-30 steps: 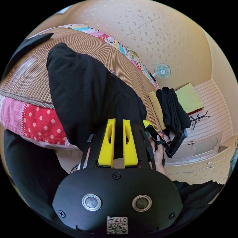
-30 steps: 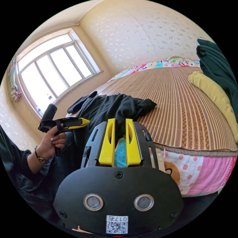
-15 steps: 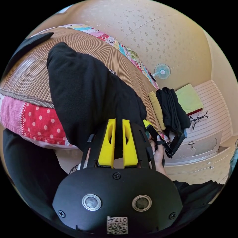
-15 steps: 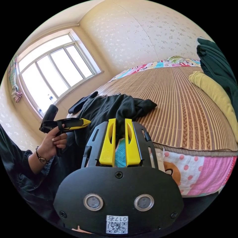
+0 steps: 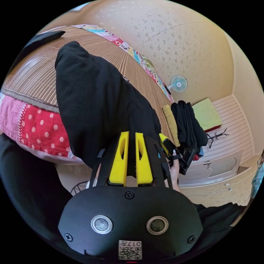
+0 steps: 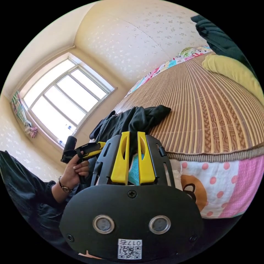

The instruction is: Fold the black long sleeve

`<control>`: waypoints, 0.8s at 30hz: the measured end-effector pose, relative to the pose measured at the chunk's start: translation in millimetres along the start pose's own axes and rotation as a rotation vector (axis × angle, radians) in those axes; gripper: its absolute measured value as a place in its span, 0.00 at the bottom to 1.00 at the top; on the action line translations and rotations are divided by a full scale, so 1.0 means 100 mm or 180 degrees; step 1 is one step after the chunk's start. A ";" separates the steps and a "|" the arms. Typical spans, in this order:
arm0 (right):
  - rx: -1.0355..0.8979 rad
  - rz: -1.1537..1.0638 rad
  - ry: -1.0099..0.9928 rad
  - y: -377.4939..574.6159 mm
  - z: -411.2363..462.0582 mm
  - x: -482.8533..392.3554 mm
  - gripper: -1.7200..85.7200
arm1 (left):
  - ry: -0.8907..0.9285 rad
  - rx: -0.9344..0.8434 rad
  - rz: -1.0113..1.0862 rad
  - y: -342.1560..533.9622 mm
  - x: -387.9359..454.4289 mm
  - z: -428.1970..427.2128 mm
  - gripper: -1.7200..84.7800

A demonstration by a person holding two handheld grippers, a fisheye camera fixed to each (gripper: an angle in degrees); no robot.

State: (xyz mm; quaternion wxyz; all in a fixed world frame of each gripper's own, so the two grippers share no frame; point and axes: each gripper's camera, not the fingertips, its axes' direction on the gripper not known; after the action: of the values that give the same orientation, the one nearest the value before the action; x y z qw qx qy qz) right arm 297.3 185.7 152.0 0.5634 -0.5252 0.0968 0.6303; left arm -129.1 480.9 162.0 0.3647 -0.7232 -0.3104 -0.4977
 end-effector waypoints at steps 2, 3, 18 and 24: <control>0.0057 0.0161 -0.0167 0.01 -0.06 0.10 0.06 | -0.0034 0.0013 0.0015 -0.03 0.07 0.05 0.08; 0.0069 0.0189 -0.0176 0.01 -0.08 0.12 0.05 | -0.0049 0.0008 0.0024 -0.04 0.09 0.07 0.08; -0.0180 -0.0614 0.0445 0.43 0.19 -0.55 0.04 | -0.0181 -0.0076 0.0119 -0.28 0.56 0.32 0.08; -0.0465 -0.1390 0.0062 0.83 0.45 -1.00 0.04 | -0.0258 0.0130 0.0346 -0.32 0.87 0.18 0.09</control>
State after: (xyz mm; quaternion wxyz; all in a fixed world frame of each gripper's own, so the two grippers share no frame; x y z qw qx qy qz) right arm 186.5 128.3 209.2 0.6460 -0.5791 -0.0597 0.4937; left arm -119.0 521.1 247.1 0.3929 -0.7509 -0.2953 -0.4410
